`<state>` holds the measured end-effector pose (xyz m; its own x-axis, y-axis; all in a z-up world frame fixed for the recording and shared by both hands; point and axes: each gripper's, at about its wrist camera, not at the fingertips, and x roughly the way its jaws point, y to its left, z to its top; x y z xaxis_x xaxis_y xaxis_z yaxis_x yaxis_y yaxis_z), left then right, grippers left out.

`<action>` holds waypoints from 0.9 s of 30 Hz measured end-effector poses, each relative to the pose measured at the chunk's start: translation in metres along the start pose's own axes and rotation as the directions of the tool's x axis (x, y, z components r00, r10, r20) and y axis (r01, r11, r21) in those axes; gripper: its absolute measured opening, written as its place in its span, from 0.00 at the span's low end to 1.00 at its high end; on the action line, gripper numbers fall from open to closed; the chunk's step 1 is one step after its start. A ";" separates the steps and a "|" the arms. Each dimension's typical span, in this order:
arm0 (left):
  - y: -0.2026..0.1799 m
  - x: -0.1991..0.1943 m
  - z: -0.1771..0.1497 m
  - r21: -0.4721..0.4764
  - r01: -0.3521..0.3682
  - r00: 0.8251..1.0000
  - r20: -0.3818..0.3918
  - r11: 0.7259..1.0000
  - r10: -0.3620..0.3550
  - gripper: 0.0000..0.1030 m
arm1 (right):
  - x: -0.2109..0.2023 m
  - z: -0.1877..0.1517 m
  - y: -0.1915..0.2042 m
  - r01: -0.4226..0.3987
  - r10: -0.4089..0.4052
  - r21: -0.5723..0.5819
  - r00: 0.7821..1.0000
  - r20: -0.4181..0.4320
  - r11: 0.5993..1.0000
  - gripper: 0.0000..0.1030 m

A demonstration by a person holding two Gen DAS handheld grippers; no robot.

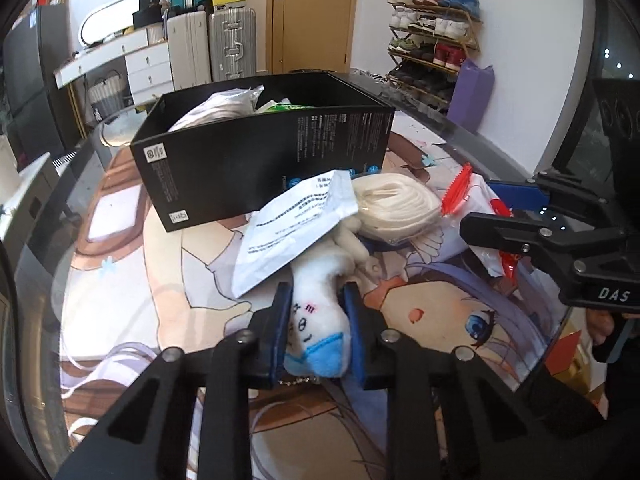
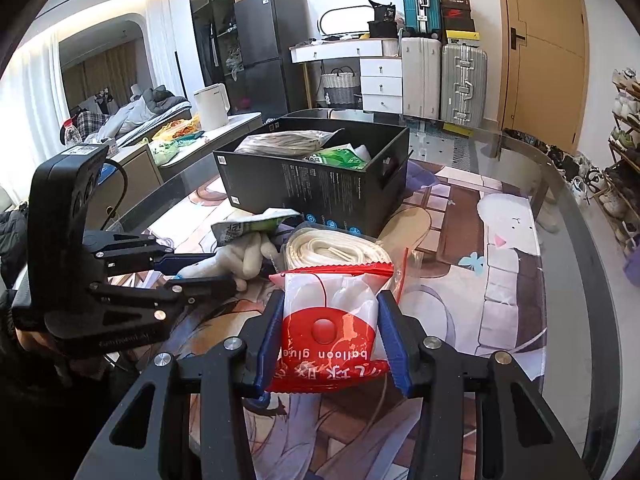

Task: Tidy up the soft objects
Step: 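Carry the plush toy and red packet over the black box with both tools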

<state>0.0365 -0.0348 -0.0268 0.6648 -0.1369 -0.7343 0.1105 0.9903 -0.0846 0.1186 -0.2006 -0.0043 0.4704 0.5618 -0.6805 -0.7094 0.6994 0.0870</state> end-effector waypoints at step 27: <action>0.010 -0.070 0.019 -0.073 0.190 0.973 0.151 0.979 -0.177 0.22 | -0.023 0.010 -0.010 -0.027 0.023 0.058 0.997 0.076 0.998 0.45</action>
<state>0.0052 -0.0159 0.0371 0.7382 -0.3127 -0.5977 0.1807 0.9454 -0.2713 0.1198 -0.2157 0.0179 0.4929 0.6097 -0.6207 -0.6903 0.7083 0.1477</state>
